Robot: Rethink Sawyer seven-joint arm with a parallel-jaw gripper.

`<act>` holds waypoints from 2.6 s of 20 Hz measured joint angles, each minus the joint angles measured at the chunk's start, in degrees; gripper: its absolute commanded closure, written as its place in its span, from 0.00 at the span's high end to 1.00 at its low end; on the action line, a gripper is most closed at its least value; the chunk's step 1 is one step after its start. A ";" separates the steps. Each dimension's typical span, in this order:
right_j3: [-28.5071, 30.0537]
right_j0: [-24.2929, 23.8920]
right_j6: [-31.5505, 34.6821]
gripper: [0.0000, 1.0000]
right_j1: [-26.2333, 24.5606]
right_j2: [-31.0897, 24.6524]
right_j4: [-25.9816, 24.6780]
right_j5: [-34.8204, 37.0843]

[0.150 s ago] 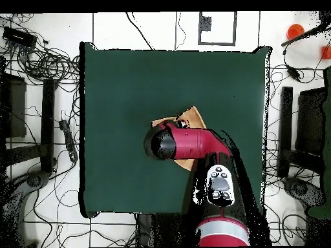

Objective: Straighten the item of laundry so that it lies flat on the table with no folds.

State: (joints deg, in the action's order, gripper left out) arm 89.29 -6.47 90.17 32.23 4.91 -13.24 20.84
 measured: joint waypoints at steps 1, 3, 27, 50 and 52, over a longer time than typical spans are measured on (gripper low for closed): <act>-0.76 -0.03 0.00 0.00 -0.02 0.19 -0.01 0.48; -2.15 -0.19 0.00 0.00 -0.08 0.35 -0.01 1.21; -13.84 -4.00 0.00 0.00 -2.88 0.66 -1.62 2.79; -20.48 -4.98 0.00 0.00 -4.65 0.65 -1.63 6.79; -21.13 -4.98 0.00 0.00 -5.21 0.64 -1.63 6.97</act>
State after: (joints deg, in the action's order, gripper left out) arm 68.16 -11.45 90.17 27.02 5.55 -14.87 27.81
